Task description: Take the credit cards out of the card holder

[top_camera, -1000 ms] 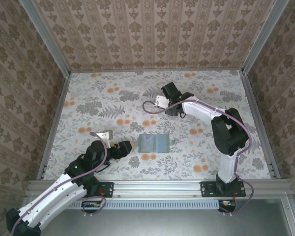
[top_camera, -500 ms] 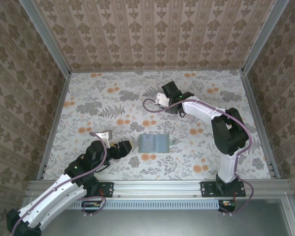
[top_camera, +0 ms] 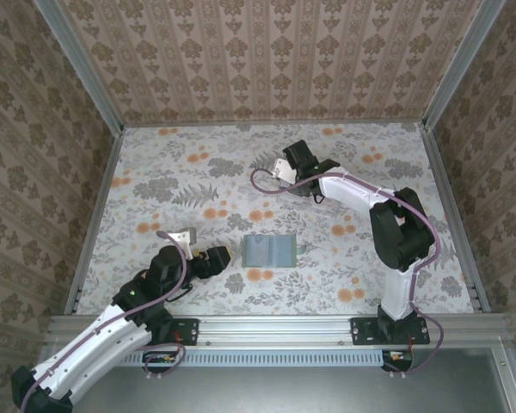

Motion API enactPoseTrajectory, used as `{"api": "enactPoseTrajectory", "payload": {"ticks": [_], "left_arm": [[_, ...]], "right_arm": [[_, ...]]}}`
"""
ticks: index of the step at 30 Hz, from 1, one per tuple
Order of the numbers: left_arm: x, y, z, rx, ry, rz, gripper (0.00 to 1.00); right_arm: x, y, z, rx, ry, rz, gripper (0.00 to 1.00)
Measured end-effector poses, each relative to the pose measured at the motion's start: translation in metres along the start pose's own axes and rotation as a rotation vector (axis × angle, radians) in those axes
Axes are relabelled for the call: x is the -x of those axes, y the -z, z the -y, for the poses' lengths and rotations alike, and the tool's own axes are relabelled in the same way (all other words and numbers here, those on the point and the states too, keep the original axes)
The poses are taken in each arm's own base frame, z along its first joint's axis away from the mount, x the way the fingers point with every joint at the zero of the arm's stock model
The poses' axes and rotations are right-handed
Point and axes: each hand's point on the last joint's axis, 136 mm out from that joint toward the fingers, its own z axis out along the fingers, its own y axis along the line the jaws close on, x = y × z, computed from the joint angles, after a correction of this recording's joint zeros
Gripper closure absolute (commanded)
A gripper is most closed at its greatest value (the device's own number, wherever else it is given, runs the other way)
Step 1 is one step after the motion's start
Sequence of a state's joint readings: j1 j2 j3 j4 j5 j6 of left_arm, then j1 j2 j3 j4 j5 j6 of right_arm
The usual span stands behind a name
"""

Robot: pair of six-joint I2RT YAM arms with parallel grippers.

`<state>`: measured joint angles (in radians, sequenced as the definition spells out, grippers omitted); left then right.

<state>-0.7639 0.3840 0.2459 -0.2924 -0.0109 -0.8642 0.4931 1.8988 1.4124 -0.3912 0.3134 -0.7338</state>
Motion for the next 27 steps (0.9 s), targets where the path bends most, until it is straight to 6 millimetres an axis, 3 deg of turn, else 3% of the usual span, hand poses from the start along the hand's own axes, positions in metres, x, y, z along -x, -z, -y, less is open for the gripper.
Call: {"api": "enactPoseTrajectory", "payload": {"ticks": [6,10,15,20,24,27], "left_arm": [[0.0,-0.001,-0.001,0.005,0.0,-0.003,0.03],[-0.005,-0.006,-0.005,0.03,0.001,-0.031,0.06],[-0.016,-0.017,-0.015,0.091,0.007,-0.1,0.16],[-0.021,-0.035,-0.011,0.121,0.012,-0.18,0.26],[-0.021,-0.054,0.0,0.126,0.015,-0.235,0.33],[-0.022,-0.069,0.009,0.127,0.009,-0.272,0.38]], "right_arm": [[0.001,0.032,0.009,-0.019,-0.133,0.06,0.76],[0.004,0.068,0.011,-0.006,-0.326,0.167,0.76],[0.008,0.117,-0.002,0.092,-0.586,0.356,0.79],[0.007,0.144,-0.028,0.249,-0.799,0.45,0.82],[0.001,0.141,-0.063,0.375,-0.904,0.431,0.85],[-0.012,0.129,-0.101,0.451,-0.943,0.366,0.85]]}}
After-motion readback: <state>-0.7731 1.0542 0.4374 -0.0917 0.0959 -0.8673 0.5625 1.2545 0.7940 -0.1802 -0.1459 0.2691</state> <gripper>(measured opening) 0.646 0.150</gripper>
